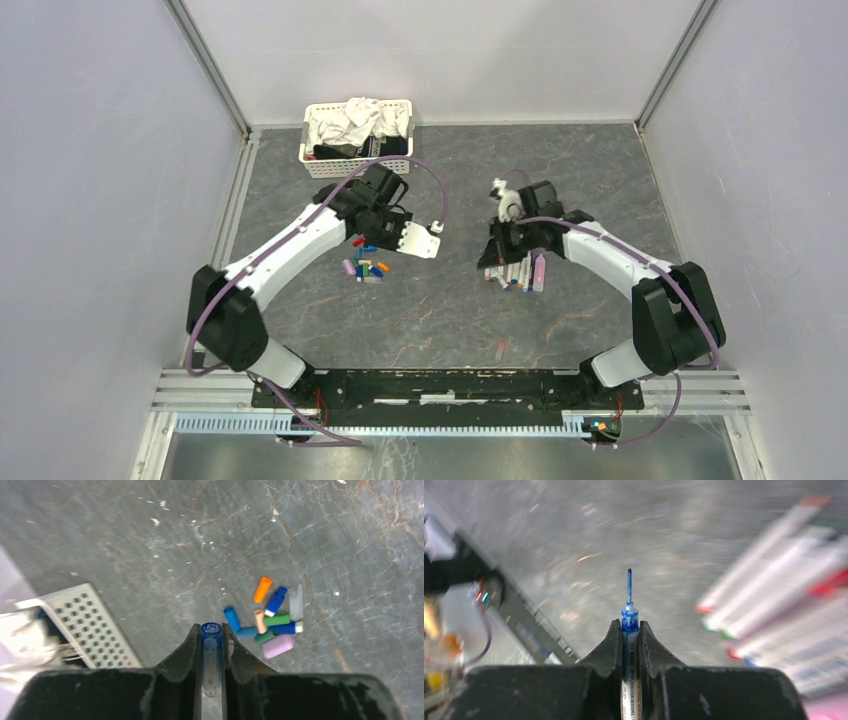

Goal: Open the pen caps

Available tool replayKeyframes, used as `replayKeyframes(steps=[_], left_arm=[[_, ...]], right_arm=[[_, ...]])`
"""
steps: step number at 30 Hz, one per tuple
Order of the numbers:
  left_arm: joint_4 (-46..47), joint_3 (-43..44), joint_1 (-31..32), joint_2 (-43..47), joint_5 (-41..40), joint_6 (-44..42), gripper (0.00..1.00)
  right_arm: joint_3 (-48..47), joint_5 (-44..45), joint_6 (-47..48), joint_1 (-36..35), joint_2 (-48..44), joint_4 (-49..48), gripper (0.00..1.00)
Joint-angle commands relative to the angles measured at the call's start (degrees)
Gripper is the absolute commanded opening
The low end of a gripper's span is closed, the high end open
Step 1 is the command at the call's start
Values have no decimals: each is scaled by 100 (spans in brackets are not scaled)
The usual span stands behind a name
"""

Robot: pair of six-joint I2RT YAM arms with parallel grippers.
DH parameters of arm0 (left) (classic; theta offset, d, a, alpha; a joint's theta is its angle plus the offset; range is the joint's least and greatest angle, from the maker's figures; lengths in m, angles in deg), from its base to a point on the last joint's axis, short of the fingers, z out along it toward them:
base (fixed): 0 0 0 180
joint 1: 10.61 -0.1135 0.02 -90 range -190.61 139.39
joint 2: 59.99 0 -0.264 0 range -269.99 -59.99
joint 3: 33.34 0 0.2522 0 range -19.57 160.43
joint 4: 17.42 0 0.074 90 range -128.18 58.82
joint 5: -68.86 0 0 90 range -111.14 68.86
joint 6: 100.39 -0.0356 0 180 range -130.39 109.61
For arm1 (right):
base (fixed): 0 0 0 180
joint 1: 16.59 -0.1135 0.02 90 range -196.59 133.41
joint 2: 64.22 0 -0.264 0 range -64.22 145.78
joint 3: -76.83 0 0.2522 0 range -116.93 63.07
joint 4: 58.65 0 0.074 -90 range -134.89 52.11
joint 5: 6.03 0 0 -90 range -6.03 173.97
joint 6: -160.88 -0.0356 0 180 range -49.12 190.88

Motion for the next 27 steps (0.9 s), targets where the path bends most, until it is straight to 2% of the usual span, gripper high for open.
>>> replayKeyframes(steps=[1,7,12,18,22,27], left_arm=[[367,-57,7,-374,84,1076,5],[1126,-586,13,-1088,-172,1307,6],[1635,-651,-8,-1606,-485,1590,8],[1755,-647,-8,-1853,-497,1774,14],[1706,-619,-13,-1917,-436,1881,23],[1569,-523,-40,-1813,-200,2064,43]], right_arm=[[-335,1980,-304,523,-58,111,0],[-212,3358,-567,618,165,-170,0],[-106,3774,-817,620,517,-476,0],[-217,4022,-1070,588,819,-676,0],[-401,4152,-1164,480,1067,-624,4],[-512,4317,-1310,364,1266,-605,22]])
